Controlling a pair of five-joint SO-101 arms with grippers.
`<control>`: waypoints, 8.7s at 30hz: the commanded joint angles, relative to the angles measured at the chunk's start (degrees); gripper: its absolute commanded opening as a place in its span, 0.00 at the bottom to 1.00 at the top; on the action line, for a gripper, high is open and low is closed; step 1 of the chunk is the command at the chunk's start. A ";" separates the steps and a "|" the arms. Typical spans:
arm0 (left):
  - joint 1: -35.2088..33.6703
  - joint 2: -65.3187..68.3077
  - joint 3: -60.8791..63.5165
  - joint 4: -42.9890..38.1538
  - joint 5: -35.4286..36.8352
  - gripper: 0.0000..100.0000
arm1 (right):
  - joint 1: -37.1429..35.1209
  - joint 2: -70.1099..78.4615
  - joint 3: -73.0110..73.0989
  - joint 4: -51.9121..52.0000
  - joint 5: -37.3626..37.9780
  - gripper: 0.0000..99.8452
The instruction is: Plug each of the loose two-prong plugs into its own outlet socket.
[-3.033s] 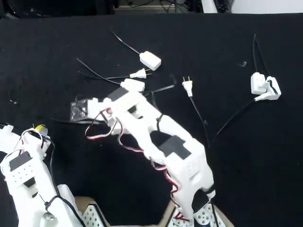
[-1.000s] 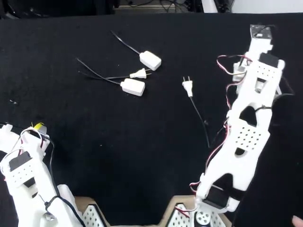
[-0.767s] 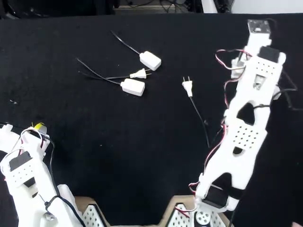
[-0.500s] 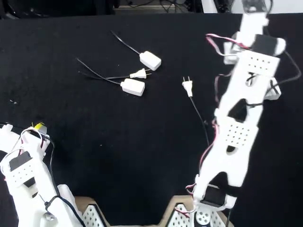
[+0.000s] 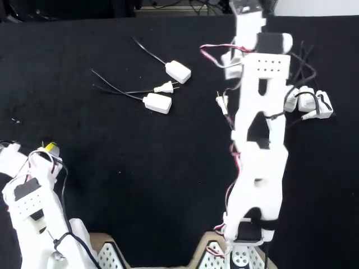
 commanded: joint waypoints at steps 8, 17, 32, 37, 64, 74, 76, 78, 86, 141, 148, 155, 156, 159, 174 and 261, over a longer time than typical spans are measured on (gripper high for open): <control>2.77 0.00 -1.45 -0.44 -1.05 0.26 | -19.87 -27.12 53.32 -27.96 9.85 0.27; 2.68 -0.09 -1.45 -0.44 -1.14 0.26 | -22.68 -30.90 69.05 -45.98 13.19 0.27; 2.86 0.00 -1.45 -0.35 -3.78 0.26 | -26.20 -13.85 65.54 -63.91 21.36 0.27; 2.68 0.00 -1.45 -0.35 -3.78 0.26 | -26.11 -8.92 62.37 -62.77 21.89 0.27; 4.97 0.00 -4.18 6.15 -9.67 0.26 | -39.21 -60.00 117.41 -54.33 33.32 0.01; 12.53 0.00 -3.82 8.97 -15.65 0.26 | -31.47 -76.35 120.84 -48.35 24.53 0.27; 12.53 0.00 -3.38 8.62 -15.65 0.26 | -31.30 -78.55 118.29 -44.66 21.45 0.31; 12.70 0.00 -3.12 8.62 -15.65 0.26 | -31.30 -80.75 114.59 -39.47 19.34 0.31; 12.70 -0.09 -3.12 8.62 -15.65 0.26 | -23.91 -86.02 106.07 -30.95 19.78 0.31; 12.44 -0.53 -3.12 8.53 -15.74 0.26 | -1.49 -30.46 79.16 -48.62 6.42 0.01; 12.44 -0.53 -3.12 8.53 -15.74 0.26 | -5.54 -39.43 95.08 -54.33 13.10 0.09; 12.44 -0.53 -3.12 8.53 -15.74 0.26 | -5.10 -33.36 93.05 -50.46 22.24 0.13; 12.44 -0.53 -3.12 8.53 -15.74 0.26 | -5.10 -32.66 92.62 -49.76 22.95 0.13; 12.44 -0.53 -3.12 8.53 -15.74 0.26 | -5.19 -31.34 90.77 -47.56 23.65 0.13; 12.44 -0.44 -3.03 8.53 -15.74 0.26 | -5.63 -47.43 92.18 -40.44 24.00 0.01; 37.76 -52.75 12.35 20.75 -26.73 0.26 | -43.87 -95.60 121.89 -56.97 1.05 0.01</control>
